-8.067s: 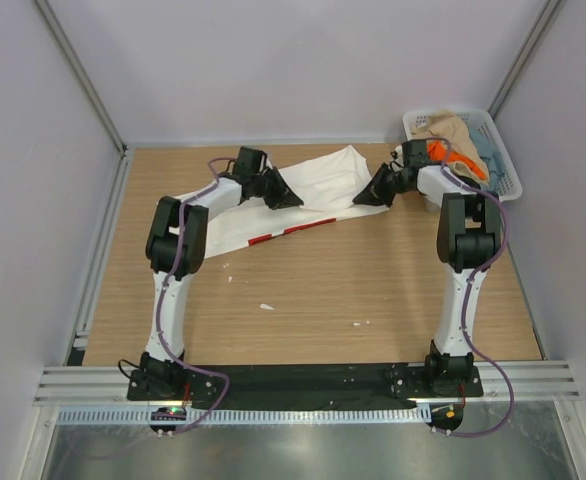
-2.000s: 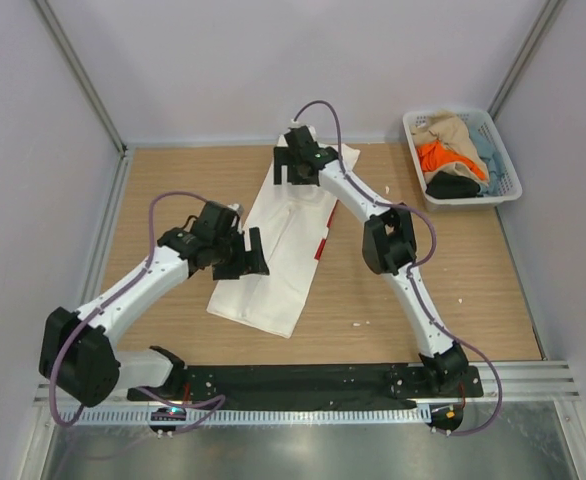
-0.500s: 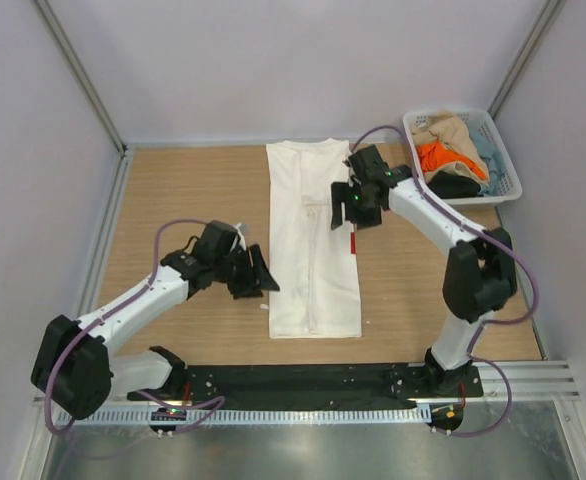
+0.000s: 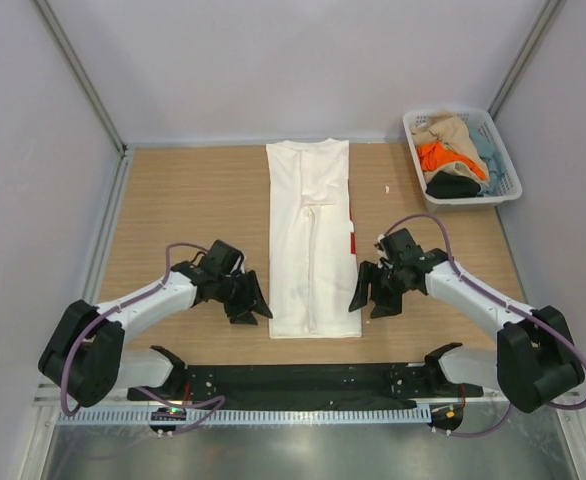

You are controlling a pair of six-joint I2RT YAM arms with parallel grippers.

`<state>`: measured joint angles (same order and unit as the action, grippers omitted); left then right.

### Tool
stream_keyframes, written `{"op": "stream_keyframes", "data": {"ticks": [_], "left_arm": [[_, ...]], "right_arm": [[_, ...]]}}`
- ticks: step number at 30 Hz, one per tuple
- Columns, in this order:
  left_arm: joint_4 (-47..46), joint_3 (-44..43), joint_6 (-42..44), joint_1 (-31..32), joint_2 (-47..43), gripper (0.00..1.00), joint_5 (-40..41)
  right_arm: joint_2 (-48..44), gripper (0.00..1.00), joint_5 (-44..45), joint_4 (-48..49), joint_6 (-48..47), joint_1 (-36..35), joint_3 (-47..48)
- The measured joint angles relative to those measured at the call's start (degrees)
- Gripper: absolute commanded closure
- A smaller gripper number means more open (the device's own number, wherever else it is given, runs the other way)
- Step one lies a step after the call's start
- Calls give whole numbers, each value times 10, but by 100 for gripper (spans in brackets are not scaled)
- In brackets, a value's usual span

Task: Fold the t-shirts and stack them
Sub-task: Fold the tshirt

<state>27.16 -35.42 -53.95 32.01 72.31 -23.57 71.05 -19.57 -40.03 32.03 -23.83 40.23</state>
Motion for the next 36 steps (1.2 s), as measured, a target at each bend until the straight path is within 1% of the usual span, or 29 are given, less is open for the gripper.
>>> {"op": "stream_keyframes", "data": {"ticks": [1, 3, 8, 13, 16, 24, 30, 34, 36], "left_arm": [[2, 2, -1, 1, 6, 56, 1], [5, 8, -3, 4, 11, 57, 6], [9, 17, -16, 21, 13, 55, 17], [-6, 23, -28, 43, 46, 53, 21], [-13, 23, -33, 45, 61, 53, 19], [-34, 22, -48, 51, 67, 52, 19], [-44, 21, -59, 55, 72, 51, 18], [-59, 21, -64, 56, 85, 55, 2], [-65, 21, -69, 57, 91, 60, -4]], "right_arm": [[-7, 36, -7, 10, 10, 0, -15], [-16, 39, -16, 26, 24, 0, -37], [-22, 41, -34, 60, 48, 0, -73], [-20, 44, -43, 83, 57, 0, -94], [-17, 45, -49, 95, 59, 0, -100], [-4, 46, -62, 120, 59, 0, -113], [14, 52, -76, 135, 59, 0, -118], [14, 52, -78, 135, 59, 0, -121], [14, 52, -79, 135, 59, 0, -122]]}}
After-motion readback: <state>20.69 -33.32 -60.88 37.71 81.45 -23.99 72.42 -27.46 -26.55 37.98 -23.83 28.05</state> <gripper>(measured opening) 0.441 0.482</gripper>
